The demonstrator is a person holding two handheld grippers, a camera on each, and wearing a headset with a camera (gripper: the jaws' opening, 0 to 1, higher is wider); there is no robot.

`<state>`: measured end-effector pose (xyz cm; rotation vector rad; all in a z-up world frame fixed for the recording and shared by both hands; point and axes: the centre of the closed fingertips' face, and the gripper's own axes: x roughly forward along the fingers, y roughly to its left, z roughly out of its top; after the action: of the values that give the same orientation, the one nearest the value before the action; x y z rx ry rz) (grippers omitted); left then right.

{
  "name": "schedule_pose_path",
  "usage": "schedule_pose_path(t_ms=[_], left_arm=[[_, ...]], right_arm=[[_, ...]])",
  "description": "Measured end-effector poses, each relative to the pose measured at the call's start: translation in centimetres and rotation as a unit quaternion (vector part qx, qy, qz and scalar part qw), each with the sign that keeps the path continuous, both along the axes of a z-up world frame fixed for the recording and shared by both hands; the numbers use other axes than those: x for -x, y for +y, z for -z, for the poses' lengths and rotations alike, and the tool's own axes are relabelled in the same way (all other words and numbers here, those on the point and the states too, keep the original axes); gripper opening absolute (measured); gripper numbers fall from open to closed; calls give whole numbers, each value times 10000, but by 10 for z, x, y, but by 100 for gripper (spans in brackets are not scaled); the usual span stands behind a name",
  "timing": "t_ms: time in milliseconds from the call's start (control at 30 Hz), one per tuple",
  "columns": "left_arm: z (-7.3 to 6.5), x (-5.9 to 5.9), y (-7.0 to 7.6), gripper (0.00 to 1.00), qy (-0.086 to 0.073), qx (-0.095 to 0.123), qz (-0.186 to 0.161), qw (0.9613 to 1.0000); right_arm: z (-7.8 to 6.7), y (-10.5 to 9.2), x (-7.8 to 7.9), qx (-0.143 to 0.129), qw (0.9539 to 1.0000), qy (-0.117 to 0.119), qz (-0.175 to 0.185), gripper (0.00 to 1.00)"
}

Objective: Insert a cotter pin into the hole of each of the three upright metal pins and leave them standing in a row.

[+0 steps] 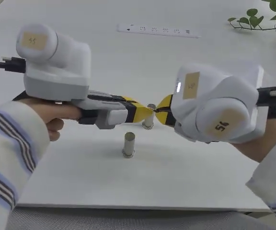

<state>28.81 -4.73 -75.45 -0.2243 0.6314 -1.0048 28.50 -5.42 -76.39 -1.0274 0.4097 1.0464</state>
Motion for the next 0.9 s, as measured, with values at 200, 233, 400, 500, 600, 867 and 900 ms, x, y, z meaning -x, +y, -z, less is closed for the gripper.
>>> schedule_pose_path(t_ms=[200,233,400,500,600,867,900], left_arm=[[1,0,-1,2,163,73,-36,9998],[0,1,-1,2,199,114,-47,9997],[1,1,-1,2,478,252,-124,9985],[1,2,-1,2,770,385,-195,9961],[2,3,-1,1,913,455,-189,9946],[2,4,-1,1,1185,563,-314,9909],[2,4,-1,1,1244,609,-363,9897]], right_arm=[[1,0,1,13,10000,-10,-8,2],[0,0,1,16,10000,-13,-20,2],[0,0,2,34,10000,-50,-43,2],[-1,0,3,39,9999,-75,-63,2],[-1,1,4,41,9999,-84,-90,2],[-1,3,5,51,9999,-113,-115,2],[-1,3,5,46,9998,-127,-110,2]])
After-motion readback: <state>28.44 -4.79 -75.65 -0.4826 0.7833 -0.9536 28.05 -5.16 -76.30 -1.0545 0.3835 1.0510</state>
